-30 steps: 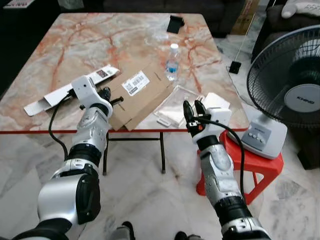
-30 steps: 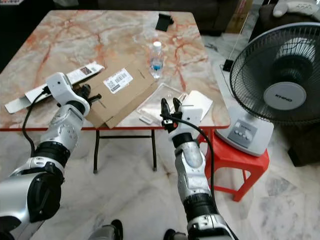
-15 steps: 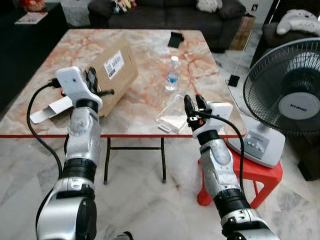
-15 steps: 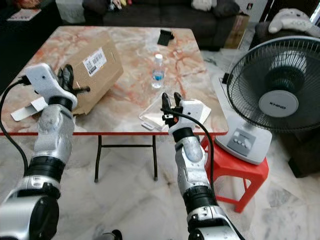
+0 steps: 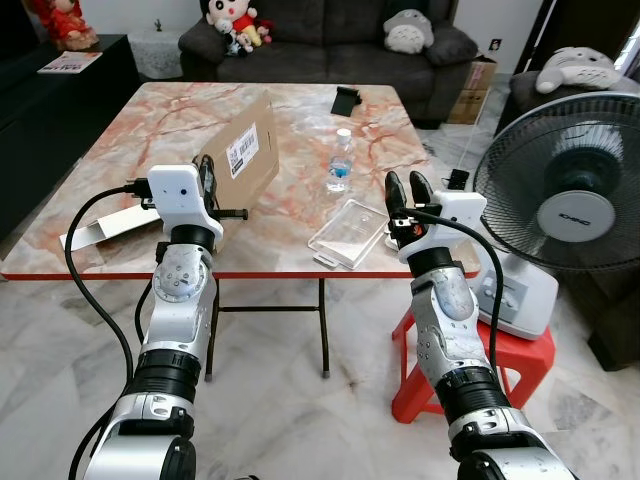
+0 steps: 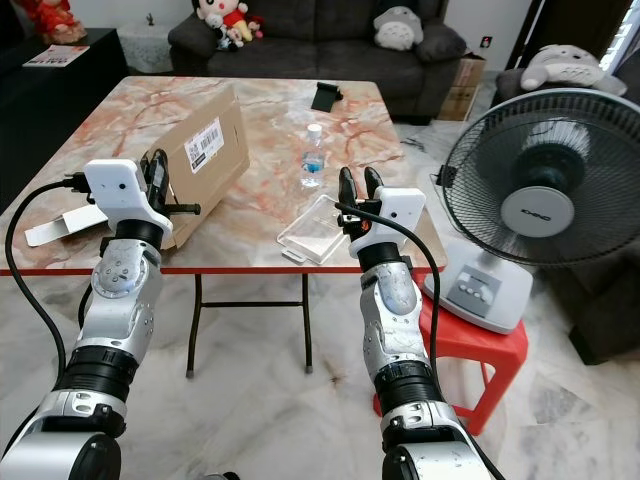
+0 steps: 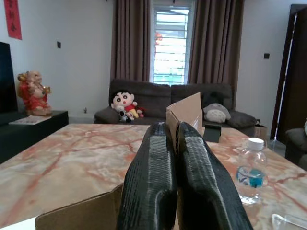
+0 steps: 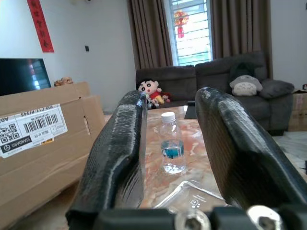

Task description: Picking trash to rubbish bin

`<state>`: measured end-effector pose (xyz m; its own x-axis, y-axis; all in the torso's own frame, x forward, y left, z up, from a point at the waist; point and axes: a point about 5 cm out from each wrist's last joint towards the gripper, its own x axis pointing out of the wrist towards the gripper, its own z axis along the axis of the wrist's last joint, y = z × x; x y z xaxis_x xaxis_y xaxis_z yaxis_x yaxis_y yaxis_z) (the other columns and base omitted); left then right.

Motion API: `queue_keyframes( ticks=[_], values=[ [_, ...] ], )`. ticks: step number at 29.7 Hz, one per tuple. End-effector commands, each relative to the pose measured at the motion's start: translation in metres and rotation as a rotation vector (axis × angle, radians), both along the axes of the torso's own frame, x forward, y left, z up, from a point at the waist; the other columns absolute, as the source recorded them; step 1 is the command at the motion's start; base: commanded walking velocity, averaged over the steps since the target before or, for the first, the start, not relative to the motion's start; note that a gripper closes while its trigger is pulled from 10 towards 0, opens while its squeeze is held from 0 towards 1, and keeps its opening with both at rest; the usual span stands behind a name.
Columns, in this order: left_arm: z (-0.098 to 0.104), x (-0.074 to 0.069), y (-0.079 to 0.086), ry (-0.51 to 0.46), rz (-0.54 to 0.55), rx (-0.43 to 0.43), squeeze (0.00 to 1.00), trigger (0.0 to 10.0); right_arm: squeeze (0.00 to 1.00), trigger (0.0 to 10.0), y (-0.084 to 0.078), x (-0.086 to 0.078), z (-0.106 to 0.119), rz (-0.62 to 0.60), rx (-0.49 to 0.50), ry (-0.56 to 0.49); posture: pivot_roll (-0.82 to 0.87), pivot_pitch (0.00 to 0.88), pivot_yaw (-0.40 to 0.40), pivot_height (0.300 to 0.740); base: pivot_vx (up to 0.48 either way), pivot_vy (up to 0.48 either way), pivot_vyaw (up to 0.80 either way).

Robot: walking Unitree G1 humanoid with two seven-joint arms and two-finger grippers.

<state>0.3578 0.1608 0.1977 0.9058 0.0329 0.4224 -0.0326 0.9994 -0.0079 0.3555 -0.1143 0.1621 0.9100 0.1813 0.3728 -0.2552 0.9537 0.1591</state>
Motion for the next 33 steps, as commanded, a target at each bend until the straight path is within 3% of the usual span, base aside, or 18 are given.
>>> queue_keyframes(
  ticks=[1,14,33],
  values=[
    [-0.005,0.001,-0.001,0.024,0.005,0.010,0.00,10.0,0.00,10.0,0.001,0.002,0.003,0.005,0.002,-0.008,0.02,0.000,-0.012,0.740,0.000,0.000,0.00],
    [-0.020,-0.004,-0.006,0.070,-0.006,0.032,0.00,10.0,0.00,10.0,0.000,0.001,-0.001,0.005,0.001,-0.003,0.02,0.000,-0.012,0.740,0.000,0.000,0.00],
    [-0.018,-0.005,-0.006,0.068,-0.011,0.030,0.00,10.0,0.00,10.0,0.000,0.000,-0.002,0.001,0.005,0.001,0.02,0.000,-0.011,0.740,-0.077,0.000,0.00]
  ],
)
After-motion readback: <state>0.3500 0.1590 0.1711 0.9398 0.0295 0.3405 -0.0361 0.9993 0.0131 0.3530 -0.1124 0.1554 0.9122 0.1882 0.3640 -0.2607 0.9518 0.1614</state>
